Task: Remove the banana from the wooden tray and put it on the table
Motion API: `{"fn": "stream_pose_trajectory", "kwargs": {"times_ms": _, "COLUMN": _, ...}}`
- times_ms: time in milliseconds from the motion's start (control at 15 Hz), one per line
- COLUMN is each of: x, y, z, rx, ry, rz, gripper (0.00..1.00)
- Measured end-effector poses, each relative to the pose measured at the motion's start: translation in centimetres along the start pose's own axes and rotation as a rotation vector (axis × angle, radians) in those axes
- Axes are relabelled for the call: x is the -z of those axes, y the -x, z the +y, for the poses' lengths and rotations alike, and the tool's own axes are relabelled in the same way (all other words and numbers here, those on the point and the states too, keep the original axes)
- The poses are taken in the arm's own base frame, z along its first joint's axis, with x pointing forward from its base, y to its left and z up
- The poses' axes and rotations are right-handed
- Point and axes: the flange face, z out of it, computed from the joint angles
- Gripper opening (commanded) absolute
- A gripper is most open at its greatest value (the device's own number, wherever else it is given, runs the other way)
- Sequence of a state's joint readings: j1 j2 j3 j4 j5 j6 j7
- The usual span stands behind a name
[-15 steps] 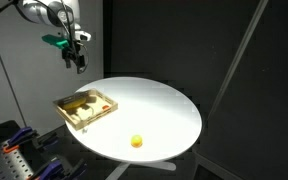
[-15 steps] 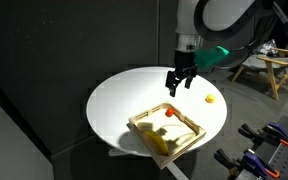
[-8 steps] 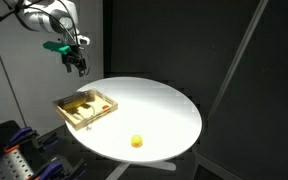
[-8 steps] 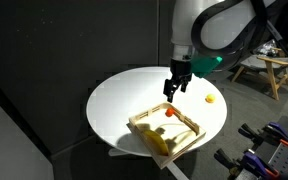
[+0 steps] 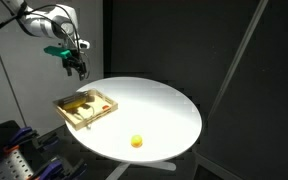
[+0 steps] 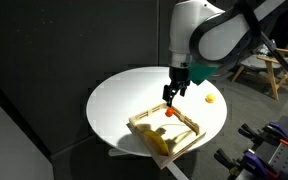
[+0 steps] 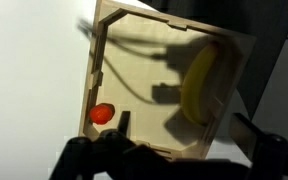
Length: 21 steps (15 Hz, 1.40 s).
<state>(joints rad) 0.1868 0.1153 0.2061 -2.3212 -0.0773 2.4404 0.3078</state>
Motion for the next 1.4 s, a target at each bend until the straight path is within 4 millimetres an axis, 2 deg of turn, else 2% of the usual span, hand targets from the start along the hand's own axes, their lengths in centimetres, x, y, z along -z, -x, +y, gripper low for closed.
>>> {"fn": "stream_pose_trajectory", "kwargs": {"times_ms": 400, "x": -0.8, "y": 0.2, "z": -0.3, "rx": -0.019, "ry": 0.002, "rz": -0.018, "gripper": 1.00}}
{"fn": "stream_pose_trajectory", "kwargs": {"times_ms": 1067, "x": -0.9, "y": 0.2, "z": -0.2, "rx": -0.020, "ry": 0.003, "rz": -0.022, "gripper": 1.00}}
{"fn": "stream_pose_trajectory", "kwargs": {"times_ms": 1400, "x": -2.4, "y": 0.3, "z": 0.2, "rx": -0.027, "ry": 0.005, "rz": -0.047, "gripper": 1.00}}
